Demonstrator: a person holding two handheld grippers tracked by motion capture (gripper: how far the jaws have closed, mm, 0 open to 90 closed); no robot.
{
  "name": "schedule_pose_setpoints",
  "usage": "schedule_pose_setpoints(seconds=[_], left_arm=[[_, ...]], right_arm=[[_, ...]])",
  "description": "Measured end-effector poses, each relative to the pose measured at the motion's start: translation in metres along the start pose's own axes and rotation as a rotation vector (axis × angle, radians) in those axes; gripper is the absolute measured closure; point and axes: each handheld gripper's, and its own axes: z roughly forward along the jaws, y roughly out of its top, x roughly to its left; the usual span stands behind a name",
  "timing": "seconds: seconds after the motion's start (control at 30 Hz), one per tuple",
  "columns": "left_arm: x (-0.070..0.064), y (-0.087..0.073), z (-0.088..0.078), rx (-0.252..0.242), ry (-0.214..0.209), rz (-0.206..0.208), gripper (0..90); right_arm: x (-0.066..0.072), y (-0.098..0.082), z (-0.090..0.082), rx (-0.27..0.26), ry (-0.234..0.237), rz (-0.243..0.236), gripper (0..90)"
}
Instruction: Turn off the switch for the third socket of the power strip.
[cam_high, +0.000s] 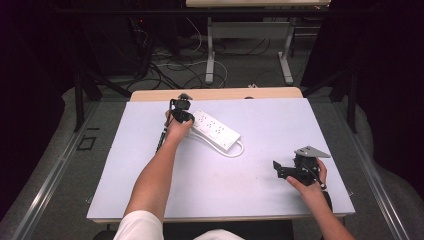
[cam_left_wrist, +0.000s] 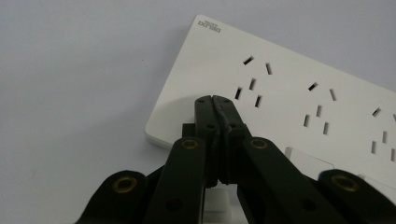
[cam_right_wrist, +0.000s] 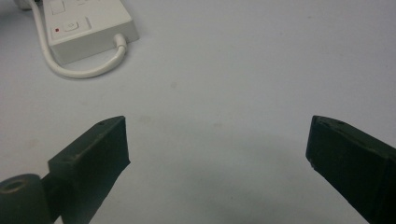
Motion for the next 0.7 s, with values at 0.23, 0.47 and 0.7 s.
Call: schedule_pose_setpoints(seconds=[0.23, 0.47, 0.7], left_arm=[[-0.0003, -0.0005, 0.0004, -0.009, 0.001, -0.002, 90.0], [-0.0018, -0.0007, 0.0007, -0.011, 0.006, -0.005, 89.9], [-0.0016, -0.0004, 0.0008, -0.013, 0.009, 0.004, 89.9]], right_arm=[[0.0005, -0.0001, 0.0003, 0.001, 0.001, 0.006, 5.3], [0.0002, -0.0001, 0.0001, 0.001, 0.000, 0.006, 5.3], [0.0003, -0.0002, 0.0004, 0.001, 0.001, 0.006, 5.3]])
